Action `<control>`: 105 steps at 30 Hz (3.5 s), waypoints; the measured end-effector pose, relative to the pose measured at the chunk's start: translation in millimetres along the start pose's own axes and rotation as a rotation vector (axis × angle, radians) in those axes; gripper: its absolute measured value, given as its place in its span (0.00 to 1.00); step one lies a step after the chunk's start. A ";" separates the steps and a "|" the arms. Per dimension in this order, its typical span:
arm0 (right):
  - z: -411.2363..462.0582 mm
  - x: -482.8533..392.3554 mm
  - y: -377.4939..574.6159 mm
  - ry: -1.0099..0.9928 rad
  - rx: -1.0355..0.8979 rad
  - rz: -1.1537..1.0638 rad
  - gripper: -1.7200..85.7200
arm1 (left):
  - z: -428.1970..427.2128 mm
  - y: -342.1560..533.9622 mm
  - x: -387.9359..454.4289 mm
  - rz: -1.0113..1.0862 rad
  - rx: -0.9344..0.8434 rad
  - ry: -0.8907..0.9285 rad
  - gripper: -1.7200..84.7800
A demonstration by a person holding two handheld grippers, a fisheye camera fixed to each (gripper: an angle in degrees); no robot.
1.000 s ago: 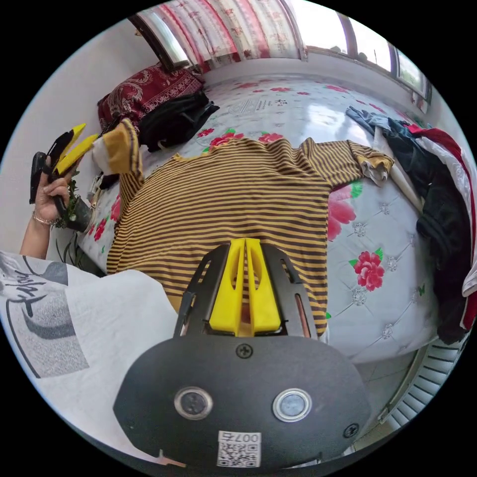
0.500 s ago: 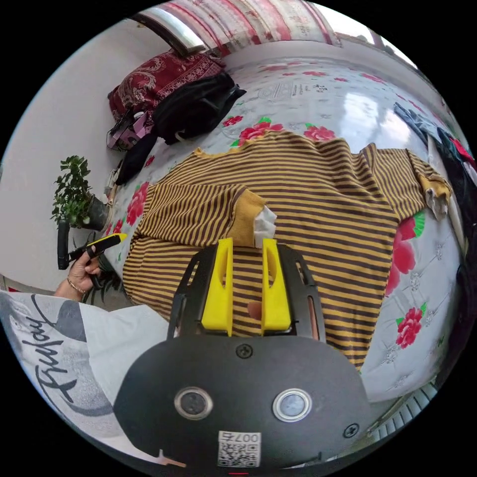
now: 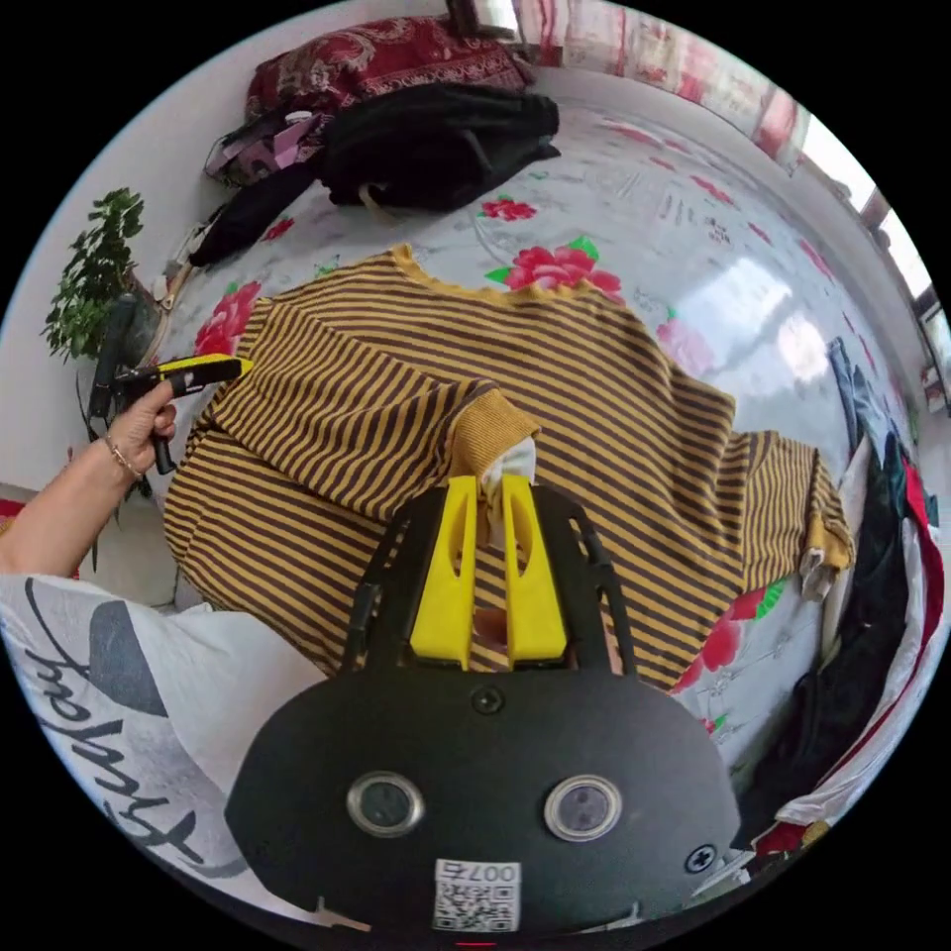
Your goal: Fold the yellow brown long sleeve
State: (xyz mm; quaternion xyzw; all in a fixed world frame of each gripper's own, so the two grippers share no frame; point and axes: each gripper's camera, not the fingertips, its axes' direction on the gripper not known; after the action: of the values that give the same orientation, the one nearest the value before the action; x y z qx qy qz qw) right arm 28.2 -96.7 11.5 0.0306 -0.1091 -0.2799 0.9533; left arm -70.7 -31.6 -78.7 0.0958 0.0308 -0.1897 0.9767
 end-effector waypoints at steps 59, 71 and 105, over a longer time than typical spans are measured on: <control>-10.1 458.0 107.3 0.186 -0.003 0.710 0.06 | 76.1 36.7 51.5 0.046 -0.214 -0.066 0.01; -217.7 262.1 72.8 -0.436 0.684 0.101 0.02 | 56.6 54.8 24.7 -0.042 -0.160 0.014 0.01; 59.8 60.2 -33.5 0.012 -0.056 0.093 0.07 | 19.7 26.9 3.4 0.050 -0.061 0.088 0.05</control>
State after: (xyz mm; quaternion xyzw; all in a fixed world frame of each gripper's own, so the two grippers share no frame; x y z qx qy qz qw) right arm 46.3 -157.3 77.2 0.0007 -0.0968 -0.2378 0.9665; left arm -57.0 -12.3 -55.0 0.0751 0.0769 -0.1598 0.9813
